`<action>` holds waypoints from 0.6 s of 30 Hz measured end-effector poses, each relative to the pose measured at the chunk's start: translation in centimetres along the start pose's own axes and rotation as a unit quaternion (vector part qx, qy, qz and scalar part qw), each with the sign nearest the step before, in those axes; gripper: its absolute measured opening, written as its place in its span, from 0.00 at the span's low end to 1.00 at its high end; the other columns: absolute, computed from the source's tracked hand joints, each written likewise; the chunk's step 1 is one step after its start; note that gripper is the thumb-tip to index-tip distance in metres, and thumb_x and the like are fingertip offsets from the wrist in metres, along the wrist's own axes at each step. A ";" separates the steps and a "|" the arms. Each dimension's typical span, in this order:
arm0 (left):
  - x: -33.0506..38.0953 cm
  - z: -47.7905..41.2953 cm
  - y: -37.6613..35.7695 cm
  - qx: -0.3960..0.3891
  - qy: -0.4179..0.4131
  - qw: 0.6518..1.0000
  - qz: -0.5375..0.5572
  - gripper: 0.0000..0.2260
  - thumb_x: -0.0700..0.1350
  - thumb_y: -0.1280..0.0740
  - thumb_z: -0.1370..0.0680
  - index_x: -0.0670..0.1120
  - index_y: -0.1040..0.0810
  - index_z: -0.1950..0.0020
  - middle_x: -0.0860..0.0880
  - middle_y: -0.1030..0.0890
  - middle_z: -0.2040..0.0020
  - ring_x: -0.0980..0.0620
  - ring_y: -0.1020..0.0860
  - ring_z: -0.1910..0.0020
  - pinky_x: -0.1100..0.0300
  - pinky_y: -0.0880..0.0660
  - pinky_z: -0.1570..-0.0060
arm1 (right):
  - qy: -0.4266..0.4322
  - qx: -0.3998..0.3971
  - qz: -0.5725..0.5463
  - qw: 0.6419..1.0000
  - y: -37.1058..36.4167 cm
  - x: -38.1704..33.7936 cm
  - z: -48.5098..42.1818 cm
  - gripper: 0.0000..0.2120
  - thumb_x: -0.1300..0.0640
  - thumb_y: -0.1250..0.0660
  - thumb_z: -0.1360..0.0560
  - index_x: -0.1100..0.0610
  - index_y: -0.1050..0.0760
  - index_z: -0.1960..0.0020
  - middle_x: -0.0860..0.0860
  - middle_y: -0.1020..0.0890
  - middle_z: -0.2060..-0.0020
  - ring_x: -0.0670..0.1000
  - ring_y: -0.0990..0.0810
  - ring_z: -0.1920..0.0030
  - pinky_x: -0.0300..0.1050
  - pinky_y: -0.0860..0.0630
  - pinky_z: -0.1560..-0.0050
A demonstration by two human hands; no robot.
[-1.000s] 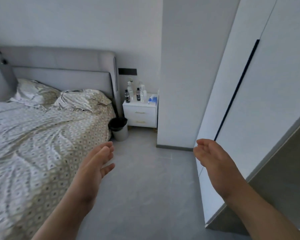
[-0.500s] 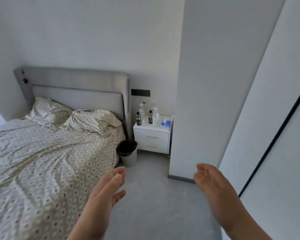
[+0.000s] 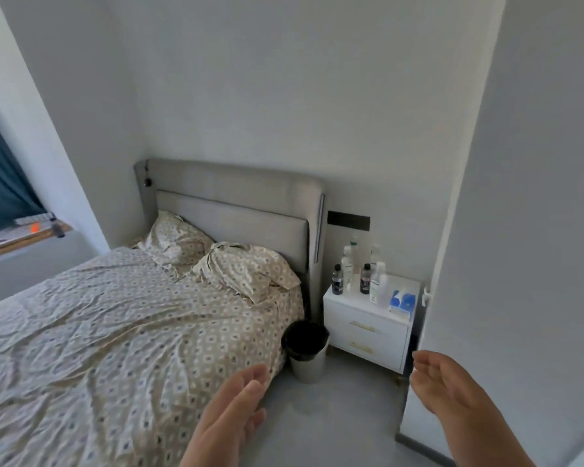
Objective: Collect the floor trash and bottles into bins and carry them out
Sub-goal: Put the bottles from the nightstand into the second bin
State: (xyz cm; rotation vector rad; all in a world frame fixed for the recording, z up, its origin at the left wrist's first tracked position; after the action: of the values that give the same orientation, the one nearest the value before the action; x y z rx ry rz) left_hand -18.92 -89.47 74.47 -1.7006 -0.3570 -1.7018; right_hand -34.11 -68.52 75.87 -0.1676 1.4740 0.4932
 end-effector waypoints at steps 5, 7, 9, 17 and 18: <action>0.0 -11.9 1.7 0.029 0.008 0.999 0.025 0.08 0.47 0.32 0.28 0.47 0.21 0.50 0.49 0.19 0.45 0.48 0.25 0.40 0.52 0.31 0.46 | 0.002 0.020 0.013 1.000 -3.1 -0.8 -10.6 0.09 0.59 0.33 0.24 0.44 0.25 0.50 0.45 0.21 0.43 0.48 0.24 0.38 0.54 0.32 0.31; -0.1 -17.5 2.4 0.019 0.007 0.999 0.032 0.18 0.49 0.27 0.37 0.47 0.21 0.49 0.49 0.19 0.46 0.48 0.25 0.41 0.51 0.30 0.46 | -0.006 0.027 0.018 0.999 -4.0 -1.3 -14.8 0.09 0.58 0.33 0.24 0.44 0.25 0.49 0.45 0.21 0.43 0.47 0.25 0.38 0.53 0.32 0.32; 0.3 -22.7 1.8 0.003 0.014 0.999 0.033 0.20 0.49 0.31 0.39 0.46 0.21 0.49 0.48 0.20 0.46 0.48 0.25 0.41 0.50 0.31 0.44 | -0.017 0.041 0.021 0.999 -4.3 -2.3 -18.5 0.09 0.58 0.32 0.25 0.44 0.24 0.49 0.46 0.21 0.43 0.47 0.25 0.38 0.52 0.32 0.32; -0.9 -39.3 -7.8 -0.114 0.046 0.992 0.041 0.31 0.53 0.23 0.51 0.47 0.21 0.50 0.49 0.18 0.49 0.48 0.24 0.42 0.53 0.28 0.52 | -0.053 0.117 0.018 0.992 -1.1 -3.3 -30.6 0.10 0.58 0.32 0.25 0.46 0.25 0.47 0.41 0.22 0.44 0.45 0.26 0.39 0.43 0.33 0.37; -1.4 -40.9 -8.8 -0.120 0.052 0.991 0.038 0.32 0.54 0.22 0.52 0.47 0.21 0.50 0.50 0.17 0.50 0.48 0.24 0.42 0.53 0.28 0.51 | -0.063 0.119 0.017 0.991 -0.7 -2.9 -32.2 0.09 0.58 0.32 0.25 0.46 0.25 0.47 0.42 0.22 0.44 0.45 0.26 0.39 0.42 0.33 0.37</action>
State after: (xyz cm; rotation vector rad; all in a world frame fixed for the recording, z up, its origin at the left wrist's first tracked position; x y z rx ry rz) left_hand -55.92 -108.75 71.40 -1.7599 -0.0385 -1.8273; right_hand -63.19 -82.76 75.17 0.0768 1.4006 0.3442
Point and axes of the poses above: each hand's wrist, its own z-axis away from the middle knuckle, its own y-axis out of the back of the hand, x = y × z, the point moved 6 cm from there along -z, towards the middle knuckle
